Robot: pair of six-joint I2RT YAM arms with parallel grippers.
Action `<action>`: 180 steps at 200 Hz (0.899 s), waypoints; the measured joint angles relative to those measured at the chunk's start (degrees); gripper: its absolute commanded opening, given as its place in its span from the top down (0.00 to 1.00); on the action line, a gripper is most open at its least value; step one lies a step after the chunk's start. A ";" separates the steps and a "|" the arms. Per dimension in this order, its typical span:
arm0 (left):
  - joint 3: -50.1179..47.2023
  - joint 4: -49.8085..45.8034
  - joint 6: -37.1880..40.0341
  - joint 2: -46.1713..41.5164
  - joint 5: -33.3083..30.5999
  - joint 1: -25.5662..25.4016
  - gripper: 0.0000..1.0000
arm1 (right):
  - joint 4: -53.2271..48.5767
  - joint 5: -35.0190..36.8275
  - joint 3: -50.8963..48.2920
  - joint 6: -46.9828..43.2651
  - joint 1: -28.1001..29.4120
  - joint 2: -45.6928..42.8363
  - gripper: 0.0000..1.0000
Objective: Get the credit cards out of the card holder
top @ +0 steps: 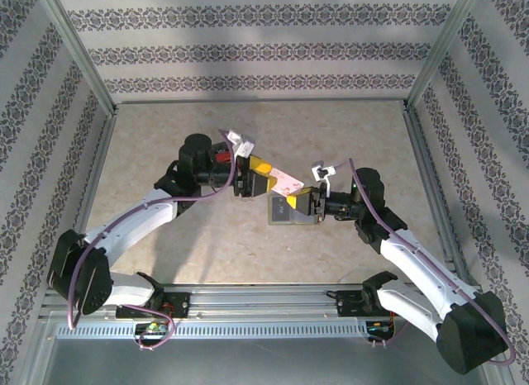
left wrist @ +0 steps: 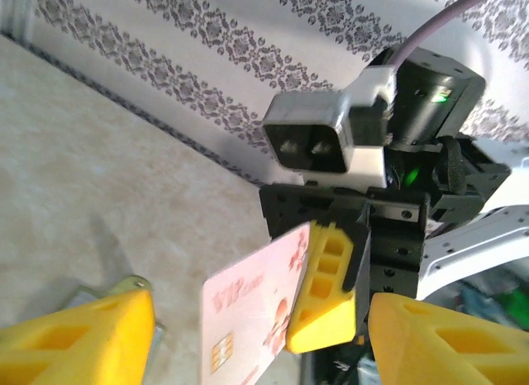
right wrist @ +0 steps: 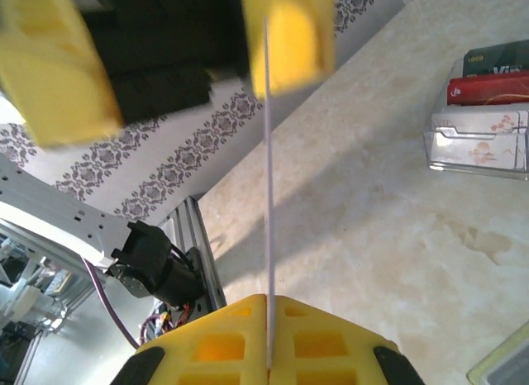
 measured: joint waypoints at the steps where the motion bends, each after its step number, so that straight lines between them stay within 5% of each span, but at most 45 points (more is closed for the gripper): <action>1: 0.33 -0.50 0.39 -0.04 -0.09 0.00 0.30 | -0.22 0.00 0.09 -0.15 0.00 0.00 1.00; 49: 22.03 -31.87 18.88 2.08 -1.42 -0.02 0.32 | -12.96 -0.61 5.60 -7.63 2.10 0.79 1.00; 87: 29.59 -49.99 29.70 8.57 -1.90 -0.37 0.33 | -19.26 -1.11 8.37 -11.82 4.59 2.75 1.00; 180: 36.94 -70.93 45.03 16.59 -3.91 -4.63 0.53 | -25.14 -1.09 11.08 -16.68 6.84 6.03 1.00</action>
